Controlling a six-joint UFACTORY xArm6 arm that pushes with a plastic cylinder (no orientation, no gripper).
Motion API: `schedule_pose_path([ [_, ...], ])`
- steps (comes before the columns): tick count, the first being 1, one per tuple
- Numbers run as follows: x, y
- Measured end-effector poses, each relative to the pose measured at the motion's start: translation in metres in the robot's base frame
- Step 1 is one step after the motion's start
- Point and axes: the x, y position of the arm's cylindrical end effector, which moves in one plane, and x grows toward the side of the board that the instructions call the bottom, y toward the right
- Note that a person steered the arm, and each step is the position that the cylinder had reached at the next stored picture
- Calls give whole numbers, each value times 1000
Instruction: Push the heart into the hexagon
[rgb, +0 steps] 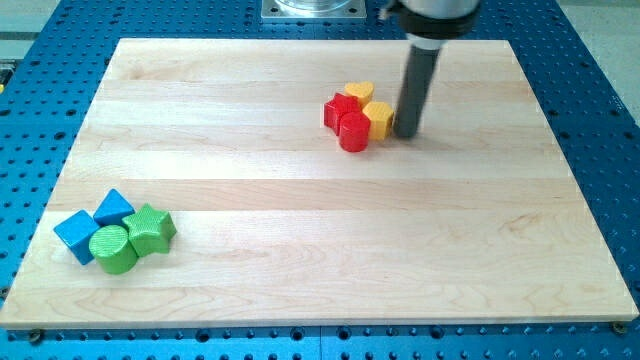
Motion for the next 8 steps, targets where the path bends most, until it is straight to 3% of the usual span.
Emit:
schedule_pose_path([
  [3,-1,6],
  [4,-4,54],
  [5,-81,42],
  [6,-81,2],
  [8,-84,-17],
])
